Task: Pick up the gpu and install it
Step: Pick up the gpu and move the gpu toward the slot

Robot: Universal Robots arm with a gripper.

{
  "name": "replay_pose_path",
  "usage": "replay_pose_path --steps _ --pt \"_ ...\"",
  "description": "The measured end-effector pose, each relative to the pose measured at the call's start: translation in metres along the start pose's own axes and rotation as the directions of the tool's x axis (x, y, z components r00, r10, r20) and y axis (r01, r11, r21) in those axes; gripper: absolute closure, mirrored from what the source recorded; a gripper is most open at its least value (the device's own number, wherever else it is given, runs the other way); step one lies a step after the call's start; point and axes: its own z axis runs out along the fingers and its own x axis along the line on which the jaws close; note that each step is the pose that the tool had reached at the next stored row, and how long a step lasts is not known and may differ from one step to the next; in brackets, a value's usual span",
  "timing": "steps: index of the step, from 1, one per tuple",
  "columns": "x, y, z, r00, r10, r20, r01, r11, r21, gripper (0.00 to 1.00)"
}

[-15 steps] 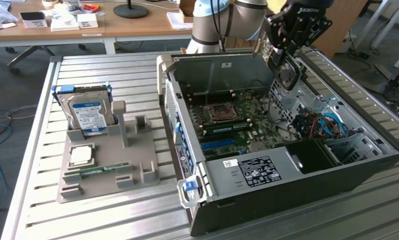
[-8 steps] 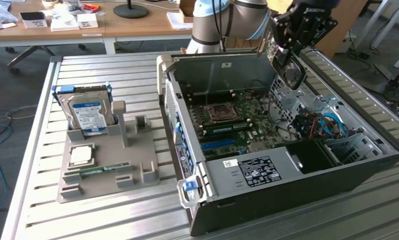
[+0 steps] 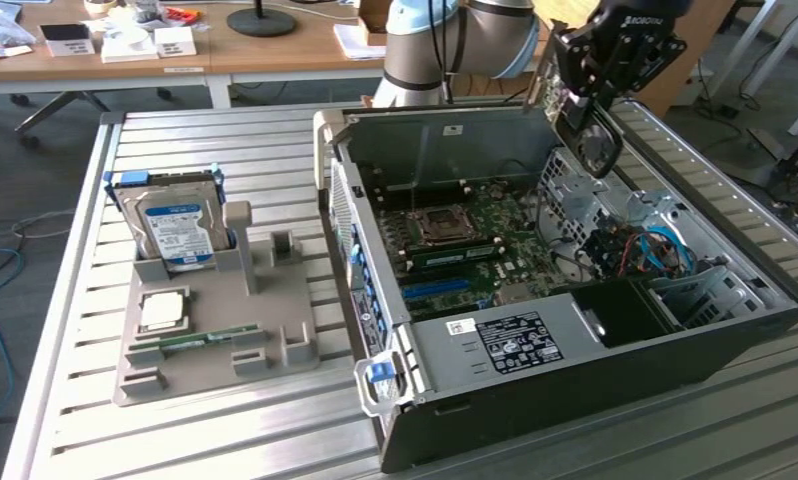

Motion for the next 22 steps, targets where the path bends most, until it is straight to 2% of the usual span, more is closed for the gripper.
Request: replay_pose_path --steps 22 --pt "-0.0072 0.0003 0.0002 1.0 0.0 0.0001 0.0 1.0 -0.0001 0.73"
